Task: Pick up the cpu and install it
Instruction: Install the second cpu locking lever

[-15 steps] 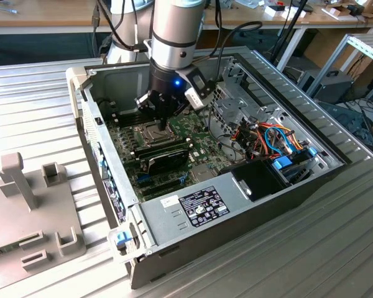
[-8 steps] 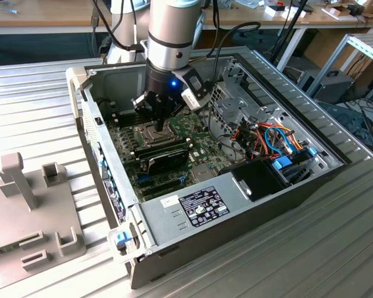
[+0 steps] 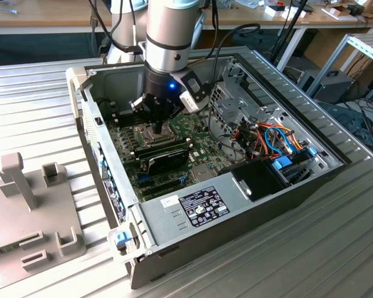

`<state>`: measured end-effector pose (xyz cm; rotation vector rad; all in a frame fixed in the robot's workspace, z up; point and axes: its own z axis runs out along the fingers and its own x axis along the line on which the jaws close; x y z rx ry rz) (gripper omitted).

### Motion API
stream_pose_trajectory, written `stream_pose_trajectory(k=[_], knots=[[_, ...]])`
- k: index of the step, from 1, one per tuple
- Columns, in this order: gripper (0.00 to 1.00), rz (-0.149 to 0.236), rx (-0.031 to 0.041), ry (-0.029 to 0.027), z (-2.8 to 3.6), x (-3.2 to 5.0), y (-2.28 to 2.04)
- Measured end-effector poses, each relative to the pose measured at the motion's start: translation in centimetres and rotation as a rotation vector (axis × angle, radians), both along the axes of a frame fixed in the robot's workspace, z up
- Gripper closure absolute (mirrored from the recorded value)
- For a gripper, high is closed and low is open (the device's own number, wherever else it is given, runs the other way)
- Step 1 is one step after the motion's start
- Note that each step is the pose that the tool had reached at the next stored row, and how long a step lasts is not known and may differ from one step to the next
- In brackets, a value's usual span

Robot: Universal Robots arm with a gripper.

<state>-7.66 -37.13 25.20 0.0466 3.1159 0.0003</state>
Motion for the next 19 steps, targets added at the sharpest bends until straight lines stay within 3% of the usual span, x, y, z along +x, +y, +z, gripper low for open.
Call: stream_pose_trajectory(k=[14, 19], knots=[[0.89, 0.0, 0.0, 0.0, -0.08, -0.14, 0.0], [0.89, 0.0, 0.0, 0.0001, -0.51, -0.18, 0.0]])
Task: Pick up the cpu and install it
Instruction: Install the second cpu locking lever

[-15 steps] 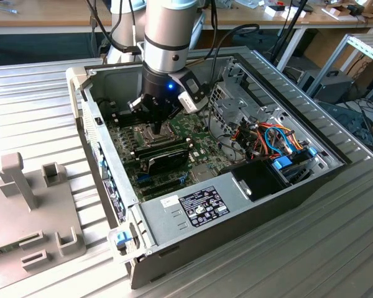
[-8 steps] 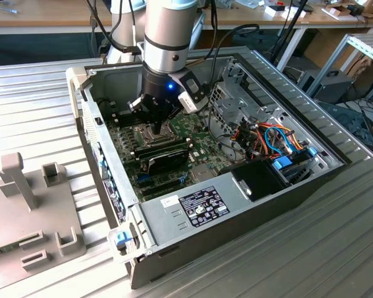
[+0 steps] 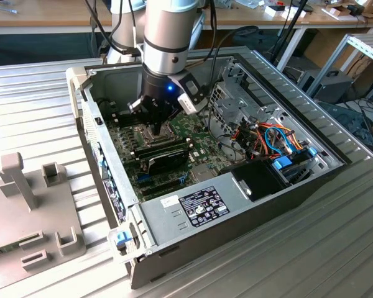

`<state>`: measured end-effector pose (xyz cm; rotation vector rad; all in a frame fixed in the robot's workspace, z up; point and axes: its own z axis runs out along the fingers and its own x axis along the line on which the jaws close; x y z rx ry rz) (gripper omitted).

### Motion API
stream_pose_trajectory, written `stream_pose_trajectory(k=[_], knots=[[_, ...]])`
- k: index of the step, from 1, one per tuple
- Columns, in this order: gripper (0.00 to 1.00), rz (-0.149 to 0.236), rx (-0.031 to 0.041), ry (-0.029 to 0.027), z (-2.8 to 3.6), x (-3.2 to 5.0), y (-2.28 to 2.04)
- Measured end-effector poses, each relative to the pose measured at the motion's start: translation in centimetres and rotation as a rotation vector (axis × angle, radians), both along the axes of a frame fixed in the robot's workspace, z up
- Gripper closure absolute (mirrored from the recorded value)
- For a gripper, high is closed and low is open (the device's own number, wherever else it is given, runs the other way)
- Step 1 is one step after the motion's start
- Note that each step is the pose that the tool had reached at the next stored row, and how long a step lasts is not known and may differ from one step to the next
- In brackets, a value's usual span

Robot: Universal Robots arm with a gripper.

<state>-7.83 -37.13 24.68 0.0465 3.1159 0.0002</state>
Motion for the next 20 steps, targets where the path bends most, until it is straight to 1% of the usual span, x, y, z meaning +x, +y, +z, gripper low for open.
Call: stream_pose_trajectory(k=[3, 11, 12, 14, 17, 20], knots=[[0.89, 0.0, 0.0, 0.0, -0.31, -0.02, 0.0], [0.89, 0.0, 0.0, -0.0001, -1.57, -0.23, 0.0], [0.89, 0.0, -0.0001, -0.0001, -1.91, -0.44, 0.0], [0.89, 0.0, -0.0004, 0.0002, -2.27, -1.01, -0.01], [0.89, 0.0, -0.0001, -0.0001, -2.39, -1.49, 0.0], [0.89, 0.0, -0.0003, 0.0, -2.4, -1.61, 0.0]])
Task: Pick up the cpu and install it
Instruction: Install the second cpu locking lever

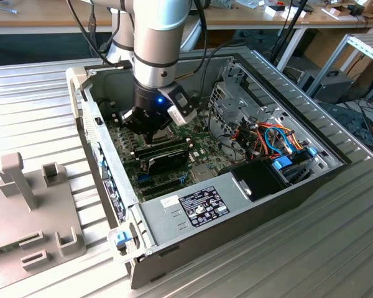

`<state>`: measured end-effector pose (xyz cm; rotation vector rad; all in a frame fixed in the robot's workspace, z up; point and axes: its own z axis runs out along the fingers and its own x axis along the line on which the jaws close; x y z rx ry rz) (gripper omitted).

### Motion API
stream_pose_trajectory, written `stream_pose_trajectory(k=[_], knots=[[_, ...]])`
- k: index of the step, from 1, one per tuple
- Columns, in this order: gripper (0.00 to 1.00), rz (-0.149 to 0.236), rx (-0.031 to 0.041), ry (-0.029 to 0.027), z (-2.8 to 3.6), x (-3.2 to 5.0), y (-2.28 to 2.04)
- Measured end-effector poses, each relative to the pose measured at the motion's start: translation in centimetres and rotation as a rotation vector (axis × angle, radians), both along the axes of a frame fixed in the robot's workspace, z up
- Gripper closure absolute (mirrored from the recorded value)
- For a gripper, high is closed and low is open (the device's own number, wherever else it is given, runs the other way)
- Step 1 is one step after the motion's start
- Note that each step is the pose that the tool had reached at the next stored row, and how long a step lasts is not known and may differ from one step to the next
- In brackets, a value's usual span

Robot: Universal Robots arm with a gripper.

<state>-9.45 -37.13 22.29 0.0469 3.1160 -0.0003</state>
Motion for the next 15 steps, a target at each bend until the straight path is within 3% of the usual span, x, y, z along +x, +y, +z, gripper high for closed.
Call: stream_pose_trajectory(k=[15], knots=[[0.89, 0.0, -0.0002, 0.0001, -1.36, -0.49, -0.01]])
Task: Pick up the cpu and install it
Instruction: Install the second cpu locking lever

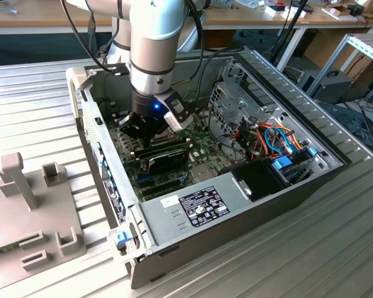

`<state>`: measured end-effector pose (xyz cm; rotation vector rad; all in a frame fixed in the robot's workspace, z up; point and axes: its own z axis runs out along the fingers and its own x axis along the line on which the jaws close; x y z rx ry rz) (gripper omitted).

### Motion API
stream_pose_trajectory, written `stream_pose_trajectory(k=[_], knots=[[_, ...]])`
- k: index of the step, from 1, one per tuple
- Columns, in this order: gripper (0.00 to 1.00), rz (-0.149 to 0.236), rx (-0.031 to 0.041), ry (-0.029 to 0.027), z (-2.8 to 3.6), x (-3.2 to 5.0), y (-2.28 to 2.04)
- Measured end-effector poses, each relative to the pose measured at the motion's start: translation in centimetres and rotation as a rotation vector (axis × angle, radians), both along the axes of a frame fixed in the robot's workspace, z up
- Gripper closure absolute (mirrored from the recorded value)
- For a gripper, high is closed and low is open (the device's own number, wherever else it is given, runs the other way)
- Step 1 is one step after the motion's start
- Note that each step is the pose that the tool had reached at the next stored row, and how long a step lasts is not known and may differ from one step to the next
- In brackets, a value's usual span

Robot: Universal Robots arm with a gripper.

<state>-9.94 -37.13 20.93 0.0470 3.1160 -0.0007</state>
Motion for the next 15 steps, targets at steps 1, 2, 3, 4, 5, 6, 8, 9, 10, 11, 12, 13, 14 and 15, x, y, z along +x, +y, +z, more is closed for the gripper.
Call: stream_pose_trajectory(k=[1, 2, 3, 4, 5, 6, 8, 9, 10, 11, 12, 13, 14, 15], knots=[[0.89, 0.0, 0.0004, -0.0002, -0.02, -0.01, 0.05], [0.89, 0.0, 0.0004, -0.0003, -0.03, -0.01, 0.11], [0.89, 0.0, 0.0002, -0.0001, -0.03, 0.0, 0.16], [0.89, 0.0, 0.0003, -0.0002, -0.05, -0.01, 0.21], [0.89, 0.0, 0.0005, -0.0003, -0.07, -0.02, 0.24], [0.89, 0.0, 0.0005, -0.0003, -0.1, -0.03, 0.27], [0.89, 0.0, 0.0002, -0.0001, -0.17, -0.1, 0.36], [0.89, 0.0, 0.0002, 0.0, -0.2, -0.15, 0.4], [0.89, 0.0, 0.0002, -0.0001, -0.25, -0.21, 0.43], [0.89, 0.0, 0.0001, -0.0002, -0.28, -0.26, 0.45], [0.89, 0.0, -0.0001, 0.0, -0.31, -0.34, 0.45], [0.89, 0.0, 0.0, 0.0001, -0.36, -0.35, 0.46], [0.89, 0.0, 0.0001, 0.0001, -0.4, -0.36, 0.46], [0.89, 0.0, 0.0001, 0.0, -0.46, -0.37, 0.46]])
